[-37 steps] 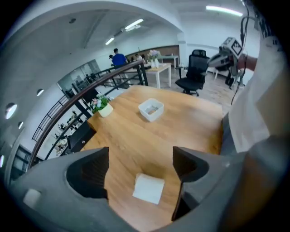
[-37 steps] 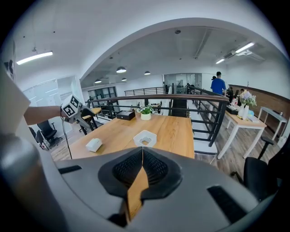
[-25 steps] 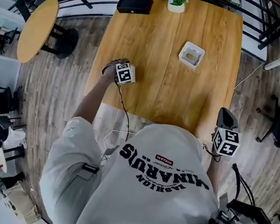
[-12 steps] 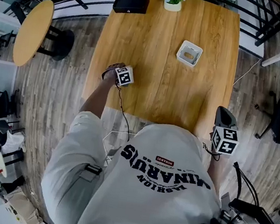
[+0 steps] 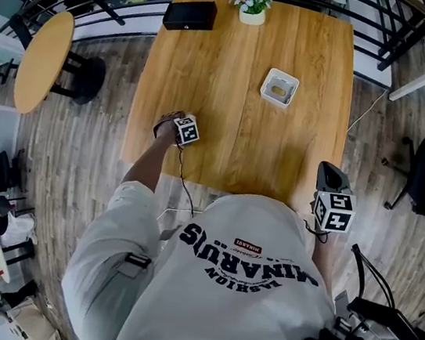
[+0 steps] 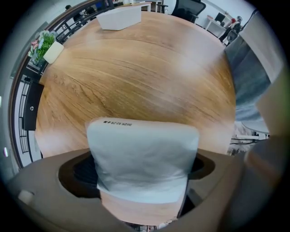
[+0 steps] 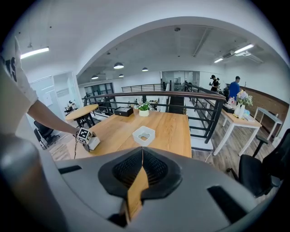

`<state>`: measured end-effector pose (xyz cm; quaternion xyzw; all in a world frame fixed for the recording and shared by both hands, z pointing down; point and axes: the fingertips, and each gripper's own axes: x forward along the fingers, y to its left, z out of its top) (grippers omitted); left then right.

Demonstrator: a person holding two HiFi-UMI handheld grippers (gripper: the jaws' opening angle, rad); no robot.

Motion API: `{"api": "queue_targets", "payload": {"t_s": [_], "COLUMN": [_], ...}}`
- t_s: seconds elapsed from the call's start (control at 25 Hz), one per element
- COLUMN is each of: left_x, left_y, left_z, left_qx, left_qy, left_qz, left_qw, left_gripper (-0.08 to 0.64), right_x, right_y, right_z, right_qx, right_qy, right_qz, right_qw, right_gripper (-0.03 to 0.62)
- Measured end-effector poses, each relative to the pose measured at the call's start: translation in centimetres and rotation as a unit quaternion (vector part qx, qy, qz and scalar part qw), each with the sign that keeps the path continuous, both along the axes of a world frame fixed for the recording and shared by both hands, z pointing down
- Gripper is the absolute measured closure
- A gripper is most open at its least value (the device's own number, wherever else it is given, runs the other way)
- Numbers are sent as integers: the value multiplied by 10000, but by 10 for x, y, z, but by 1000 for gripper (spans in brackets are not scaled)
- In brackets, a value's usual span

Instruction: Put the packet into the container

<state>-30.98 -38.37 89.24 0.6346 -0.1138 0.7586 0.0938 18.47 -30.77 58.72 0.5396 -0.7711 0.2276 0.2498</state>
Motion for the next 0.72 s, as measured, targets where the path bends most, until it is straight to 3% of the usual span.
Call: {"api": "queue_targets", "payload": {"t_s": [0.4, 0.6, 0.72], "left_x": [-8, -17, -25], "left_y": [8, 25, 21], "left_z": [-5, -13, -40], "left_qx": [271, -21, 112], "left_qy": [-256, -378, -354], "left_qz": [-522, -445, -486], "left_qw": [9979, 9983, 9981], "left_gripper": [38, 40, 54], "right_x": [-8, -4, -1], "right_y": [4, 6, 8], "right_z": [10, 17, 20], "right_qx": [-88, -80, -112], "right_qy": [-115, -160, -183], "right_qz": [-135, -99, -59], "right_qw": [9998, 9998, 9998], "right_gripper": [583, 583, 583]}}
